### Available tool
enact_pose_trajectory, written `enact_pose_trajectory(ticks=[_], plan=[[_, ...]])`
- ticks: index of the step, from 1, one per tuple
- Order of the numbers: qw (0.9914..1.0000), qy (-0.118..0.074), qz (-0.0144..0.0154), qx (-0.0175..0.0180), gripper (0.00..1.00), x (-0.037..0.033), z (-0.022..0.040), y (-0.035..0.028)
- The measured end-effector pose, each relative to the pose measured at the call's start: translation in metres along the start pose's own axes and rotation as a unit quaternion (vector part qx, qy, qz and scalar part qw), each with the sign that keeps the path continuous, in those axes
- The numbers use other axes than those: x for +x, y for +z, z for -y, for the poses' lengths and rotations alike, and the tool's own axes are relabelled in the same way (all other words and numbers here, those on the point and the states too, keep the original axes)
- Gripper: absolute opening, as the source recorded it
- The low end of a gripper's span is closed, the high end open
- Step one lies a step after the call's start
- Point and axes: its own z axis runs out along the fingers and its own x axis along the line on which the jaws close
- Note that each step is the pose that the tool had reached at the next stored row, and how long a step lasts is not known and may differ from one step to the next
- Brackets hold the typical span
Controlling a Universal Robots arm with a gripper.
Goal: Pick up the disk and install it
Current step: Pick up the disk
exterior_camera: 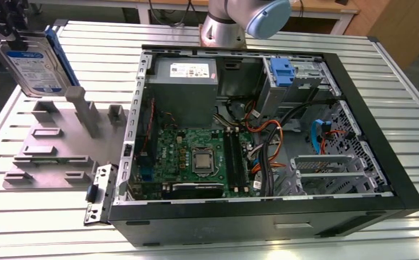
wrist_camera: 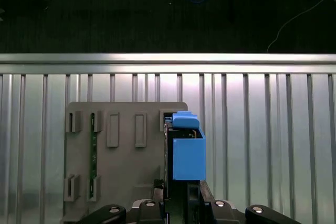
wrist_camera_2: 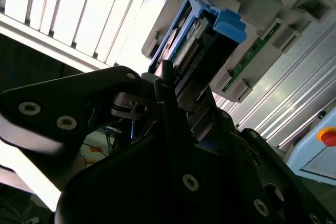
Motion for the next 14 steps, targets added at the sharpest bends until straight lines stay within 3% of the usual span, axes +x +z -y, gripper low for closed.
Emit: enact_pose_trajectory(ticks=[14], plan=[[1.00000,0.000,0.0000,0.0001,0.35,-0.0003,-0.0004,-0.0099]])
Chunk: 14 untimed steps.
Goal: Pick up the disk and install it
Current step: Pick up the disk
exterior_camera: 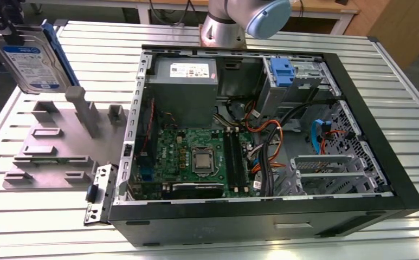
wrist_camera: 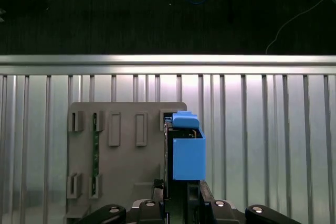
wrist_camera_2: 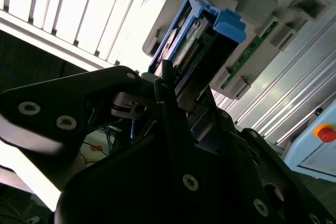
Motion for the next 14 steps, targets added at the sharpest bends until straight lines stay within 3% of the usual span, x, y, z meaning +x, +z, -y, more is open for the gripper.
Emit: enact_pose_trajectory(ticks=[14], plan=[[1.00000,0.000,-0.0001,-0.0002,0.35,-0.0001,-0.0002,-0.0046]])
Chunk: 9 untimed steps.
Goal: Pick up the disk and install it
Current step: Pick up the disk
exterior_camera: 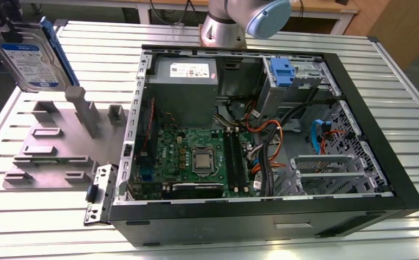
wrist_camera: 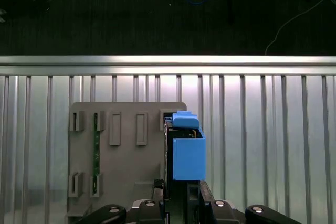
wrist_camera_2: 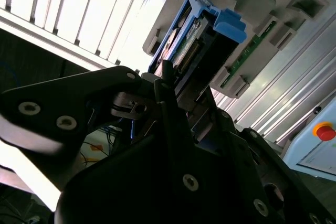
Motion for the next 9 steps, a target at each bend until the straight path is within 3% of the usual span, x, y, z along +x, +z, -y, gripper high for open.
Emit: enact_pose_trajectory(ticks=[9], plan=[[1.00000,0.000,0.0001,0.0001,0.35,-0.0001,-0.0002,-0.0041]])
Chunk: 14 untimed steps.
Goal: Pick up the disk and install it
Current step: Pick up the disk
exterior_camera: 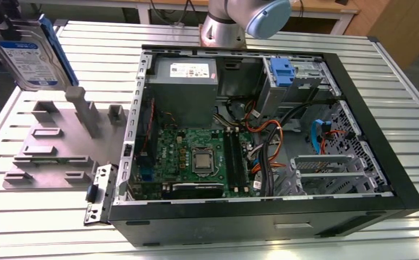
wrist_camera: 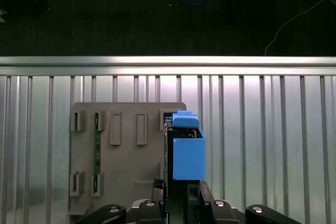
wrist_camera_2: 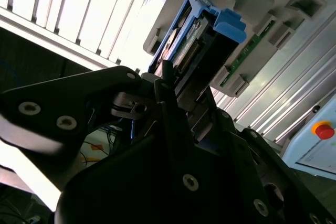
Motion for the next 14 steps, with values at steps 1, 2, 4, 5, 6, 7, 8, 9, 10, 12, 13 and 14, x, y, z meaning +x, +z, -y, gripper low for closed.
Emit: enact_pose_trajectory(ticks=[1,2,4,5,6,7,8,9,10,12,13,14], plan=[[1.00000,0.000,0.0000,0.0000,0.35,0.0000,0.0000,-0.0005],[1.00000,0.000,0.0000,0.0000,0.35,0.0000,0.0000,-0.0011],[1.00000,0.000,0.0000,0.0000,0.35,-0.0001,-0.0001,-0.0025],[1.00000,0.000,0.0000,0.0000,0.35,-0.0001,-0.0001,-0.0033],[1.00000,0.000,0.0000,0.0000,0.35,-0.0001,-0.0001,-0.0042],[1.00000,0.000,0.0000,0.0000,0.35,-0.0002,-0.0002,-0.0050],[1.00000,0.000,0.0000,0.0000,0.35,-0.0002,-0.0002,-0.0058],[1.00000,0.000,0.0000,0.0001,0.35,-0.0002,-0.0003,-0.0064],[1.00000,0.000,0.0001,0.0001,0.35,-0.0002,-0.0003,-0.0069],[1.00000,0.000,0.0001,0.0001,0.35,-0.0002,-0.0003,-0.0070],[1.00000,0.000,0.0000,0.0000,0.35,-0.0002,-0.0003,-0.0075],[1.00000,0.000,0.0000,0.0000,0.35,-0.0002,-0.0003,-0.0076]])
